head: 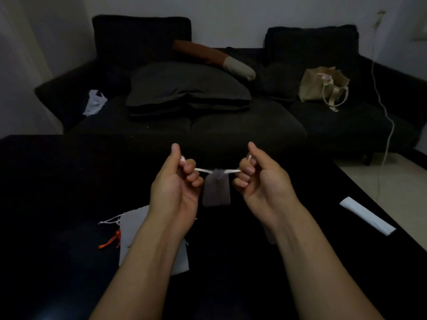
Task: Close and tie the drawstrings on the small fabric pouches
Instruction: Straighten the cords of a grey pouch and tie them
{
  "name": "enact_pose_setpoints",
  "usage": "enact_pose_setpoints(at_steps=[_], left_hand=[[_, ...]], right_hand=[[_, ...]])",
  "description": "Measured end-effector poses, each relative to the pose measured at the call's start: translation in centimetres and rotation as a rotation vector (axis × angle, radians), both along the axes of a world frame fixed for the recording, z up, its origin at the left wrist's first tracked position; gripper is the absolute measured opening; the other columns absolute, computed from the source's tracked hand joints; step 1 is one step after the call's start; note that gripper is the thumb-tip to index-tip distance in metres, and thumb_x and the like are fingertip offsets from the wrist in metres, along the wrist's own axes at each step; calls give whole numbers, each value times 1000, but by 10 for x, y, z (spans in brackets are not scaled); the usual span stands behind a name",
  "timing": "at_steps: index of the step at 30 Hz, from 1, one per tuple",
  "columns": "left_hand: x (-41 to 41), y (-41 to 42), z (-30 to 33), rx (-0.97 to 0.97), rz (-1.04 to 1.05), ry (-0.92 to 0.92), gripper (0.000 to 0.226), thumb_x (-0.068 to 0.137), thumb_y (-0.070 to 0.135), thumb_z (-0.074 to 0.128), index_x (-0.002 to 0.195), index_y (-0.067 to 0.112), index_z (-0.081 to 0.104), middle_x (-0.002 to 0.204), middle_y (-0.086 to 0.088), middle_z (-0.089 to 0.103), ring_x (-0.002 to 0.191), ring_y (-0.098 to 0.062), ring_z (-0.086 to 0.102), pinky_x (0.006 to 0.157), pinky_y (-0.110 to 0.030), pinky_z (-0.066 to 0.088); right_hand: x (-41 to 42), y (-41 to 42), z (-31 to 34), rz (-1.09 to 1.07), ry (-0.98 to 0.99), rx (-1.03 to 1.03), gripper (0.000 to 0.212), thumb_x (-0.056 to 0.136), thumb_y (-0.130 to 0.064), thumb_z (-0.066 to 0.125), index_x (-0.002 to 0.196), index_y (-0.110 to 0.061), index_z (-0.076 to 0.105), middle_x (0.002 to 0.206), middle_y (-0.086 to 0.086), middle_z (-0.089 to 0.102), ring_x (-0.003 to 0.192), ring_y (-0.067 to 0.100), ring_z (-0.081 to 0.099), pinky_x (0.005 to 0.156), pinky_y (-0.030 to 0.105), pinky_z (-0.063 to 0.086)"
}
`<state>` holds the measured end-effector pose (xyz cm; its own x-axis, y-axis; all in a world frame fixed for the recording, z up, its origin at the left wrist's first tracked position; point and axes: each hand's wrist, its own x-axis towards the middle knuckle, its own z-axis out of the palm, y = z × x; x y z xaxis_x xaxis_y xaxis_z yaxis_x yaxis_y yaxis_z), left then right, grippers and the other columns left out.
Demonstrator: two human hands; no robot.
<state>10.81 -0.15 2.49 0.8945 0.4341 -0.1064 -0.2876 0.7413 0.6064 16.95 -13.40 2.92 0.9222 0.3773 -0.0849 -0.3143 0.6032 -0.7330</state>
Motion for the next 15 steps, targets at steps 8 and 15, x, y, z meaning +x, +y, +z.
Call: enact_pose_setpoints(at_steps=[8,15], left_hand=[[-1,-3,2,11,8,-27,37,99,35,51,67,18,45,57,4,45,45,-5,40,43,-15,38],[-5,-9,-7,398,-16,4,14,93,12,59,102,21,65,90,5,75,73,-1,64,58,-14,47]], right_hand=[[0,-3,4,-6,-125,-8,38,96,-28,57,63,-19,40,54,-4,32,47,7,30,47,20,25],[-4,-12,6,58,-159,-47,11,82,-25,68,79,-14,66,69,0,60,57,7,47,51,18,37]])
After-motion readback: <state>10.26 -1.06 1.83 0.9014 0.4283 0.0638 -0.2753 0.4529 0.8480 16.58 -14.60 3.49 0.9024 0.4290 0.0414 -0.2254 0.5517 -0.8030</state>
